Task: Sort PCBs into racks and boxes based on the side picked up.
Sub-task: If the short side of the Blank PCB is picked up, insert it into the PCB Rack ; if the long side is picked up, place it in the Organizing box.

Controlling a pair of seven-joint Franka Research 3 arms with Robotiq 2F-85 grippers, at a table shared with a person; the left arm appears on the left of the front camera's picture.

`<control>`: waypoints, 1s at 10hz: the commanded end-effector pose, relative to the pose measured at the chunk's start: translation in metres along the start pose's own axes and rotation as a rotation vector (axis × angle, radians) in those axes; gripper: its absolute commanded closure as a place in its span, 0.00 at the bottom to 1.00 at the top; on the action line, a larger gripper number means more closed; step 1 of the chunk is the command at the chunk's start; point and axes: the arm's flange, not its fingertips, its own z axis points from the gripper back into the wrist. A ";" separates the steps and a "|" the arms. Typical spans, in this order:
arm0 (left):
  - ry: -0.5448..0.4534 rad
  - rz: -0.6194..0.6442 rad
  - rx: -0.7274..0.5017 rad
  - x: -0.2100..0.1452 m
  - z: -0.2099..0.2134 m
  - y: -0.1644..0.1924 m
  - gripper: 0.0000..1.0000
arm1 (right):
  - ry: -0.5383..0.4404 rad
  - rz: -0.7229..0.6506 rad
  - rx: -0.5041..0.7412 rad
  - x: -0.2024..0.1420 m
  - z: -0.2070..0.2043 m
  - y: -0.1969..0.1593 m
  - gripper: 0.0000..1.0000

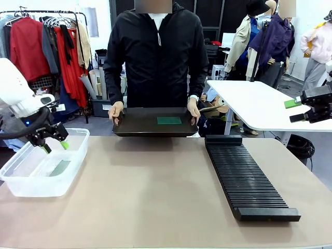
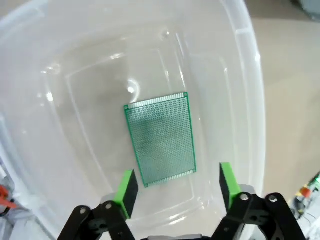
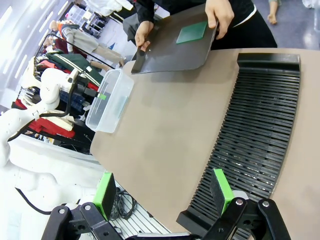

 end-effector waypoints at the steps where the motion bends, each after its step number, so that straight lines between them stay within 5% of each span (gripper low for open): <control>1: 0.012 0.005 0.067 -0.003 0.016 -0.018 0.00 | -0.004 -0.002 0.004 0.001 0.000 0.002 0.00; 10: -0.006 -0.018 0.078 -0.001 0.031 -0.032 0.00 | -0.004 -0.002 0.004 0.001 0.000 0.002 0.00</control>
